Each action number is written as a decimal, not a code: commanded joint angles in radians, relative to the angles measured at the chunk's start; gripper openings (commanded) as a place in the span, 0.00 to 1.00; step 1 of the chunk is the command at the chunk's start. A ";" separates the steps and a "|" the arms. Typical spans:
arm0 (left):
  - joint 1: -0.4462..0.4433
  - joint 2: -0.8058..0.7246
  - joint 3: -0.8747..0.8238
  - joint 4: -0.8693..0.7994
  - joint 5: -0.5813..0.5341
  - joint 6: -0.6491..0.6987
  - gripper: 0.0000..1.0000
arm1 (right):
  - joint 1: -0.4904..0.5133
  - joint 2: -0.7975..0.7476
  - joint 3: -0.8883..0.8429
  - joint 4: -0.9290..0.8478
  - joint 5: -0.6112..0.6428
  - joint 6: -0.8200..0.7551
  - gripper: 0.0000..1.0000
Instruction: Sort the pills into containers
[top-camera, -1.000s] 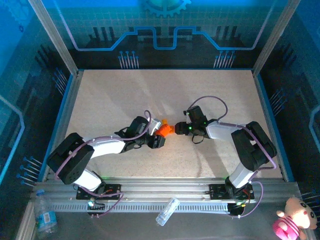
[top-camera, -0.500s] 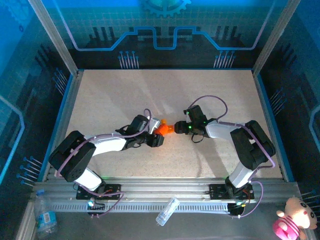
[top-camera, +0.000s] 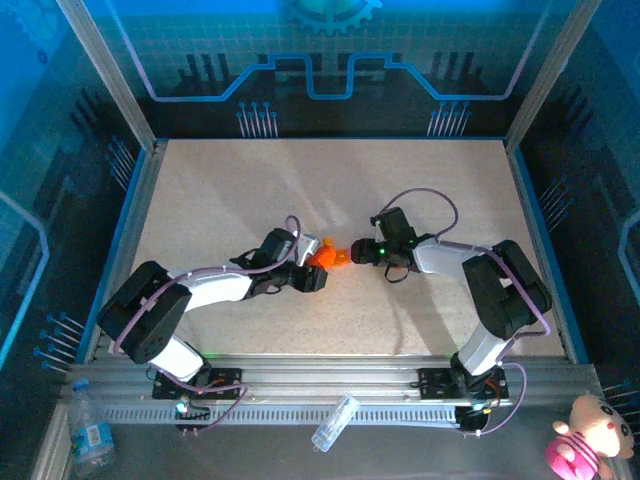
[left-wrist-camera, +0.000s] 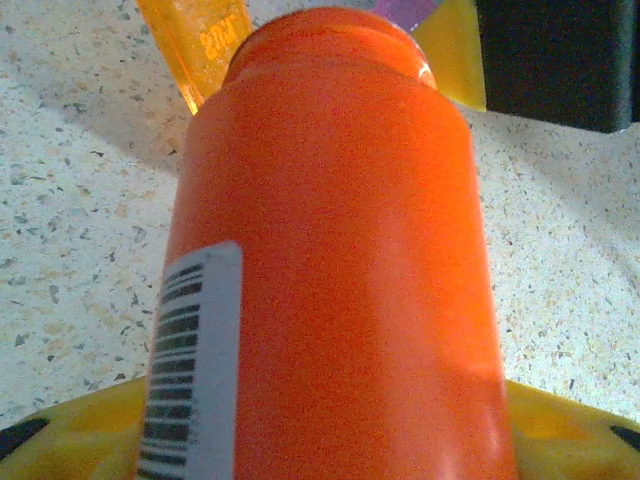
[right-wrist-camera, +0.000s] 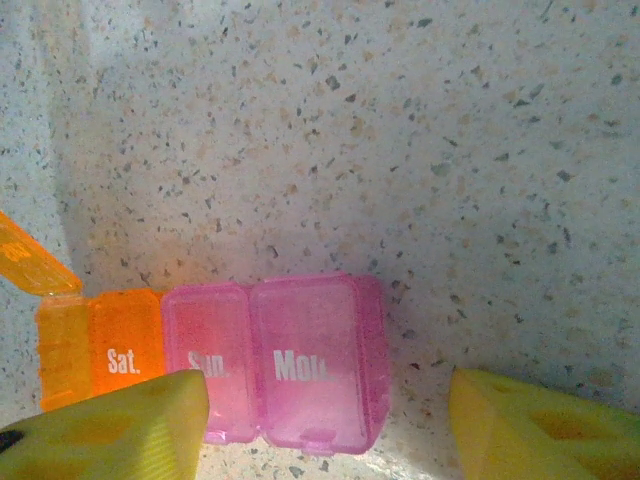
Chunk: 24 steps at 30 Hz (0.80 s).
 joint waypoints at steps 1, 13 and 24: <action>0.007 0.000 0.014 -0.015 0.021 -0.013 0.00 | -0.009 -0.015 0.028 -0.021 0.006 -0.009 0.66; 0.008 0.011 0.026 -0.025 0.052 -0.003 0.00 | -0.011 0.023 0.046 -0.013 -0.023 -0.012 0.59; 0.015 0.008 0.034 -0.038 0.074 0.000 0.00 | 0.007 0.005 0.038 -0.013 -0.050 -0.014 0.48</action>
